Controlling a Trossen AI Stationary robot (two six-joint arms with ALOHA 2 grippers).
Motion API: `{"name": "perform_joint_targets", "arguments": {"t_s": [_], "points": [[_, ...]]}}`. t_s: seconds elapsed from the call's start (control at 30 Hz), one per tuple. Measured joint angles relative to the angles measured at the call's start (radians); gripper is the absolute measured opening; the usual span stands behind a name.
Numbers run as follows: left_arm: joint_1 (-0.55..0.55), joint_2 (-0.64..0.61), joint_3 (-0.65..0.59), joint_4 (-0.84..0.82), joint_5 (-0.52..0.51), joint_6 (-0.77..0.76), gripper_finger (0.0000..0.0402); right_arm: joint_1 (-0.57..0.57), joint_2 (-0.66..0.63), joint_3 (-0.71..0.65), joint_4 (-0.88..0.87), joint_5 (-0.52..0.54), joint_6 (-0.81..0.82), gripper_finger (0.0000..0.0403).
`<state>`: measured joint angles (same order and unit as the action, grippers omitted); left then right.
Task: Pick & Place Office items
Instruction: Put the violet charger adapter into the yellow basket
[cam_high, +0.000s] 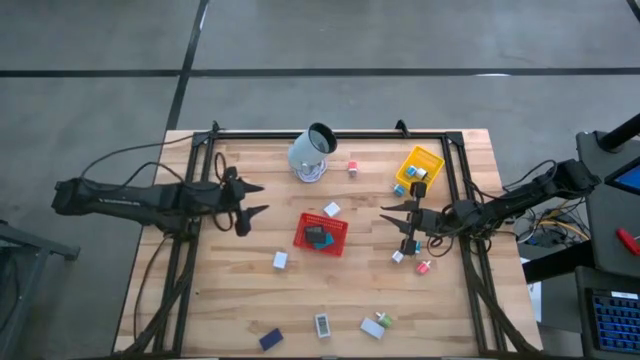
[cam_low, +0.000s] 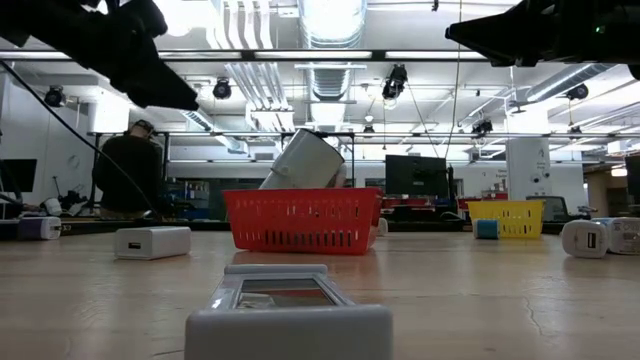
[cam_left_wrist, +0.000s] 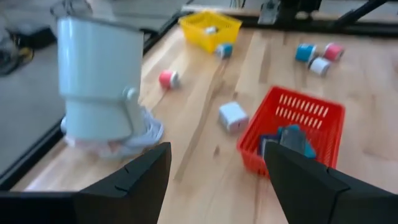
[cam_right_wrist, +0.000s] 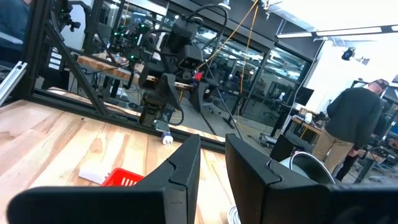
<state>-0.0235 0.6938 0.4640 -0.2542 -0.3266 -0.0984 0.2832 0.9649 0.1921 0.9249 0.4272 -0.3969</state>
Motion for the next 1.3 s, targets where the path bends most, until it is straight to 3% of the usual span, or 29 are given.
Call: {"name": "perform_joint_targets", "arguments": {"t_s": [0.53, 0.87, 1.3], "points": [[0.000, 0.133, 0.219, -0.612, -0.034, -0.216, 0.0264, 0.000, 0.000, 0.000, -0.001, -0.001, 0.000, 0.0073], [0.001, 0.146, 0.245, -0.842, 0.081, -0.194, 0.0264, 0.000, 0.000, 0.000, -0.001, -0.006, 0.002, 0.0073], [0.022, 0.140, 0.261, -1.035, 0.103, -0.116, 0.0262, 0.000, 0.000, -0.001, 0.000, -0.008, 0.004, 0.0073]]}}
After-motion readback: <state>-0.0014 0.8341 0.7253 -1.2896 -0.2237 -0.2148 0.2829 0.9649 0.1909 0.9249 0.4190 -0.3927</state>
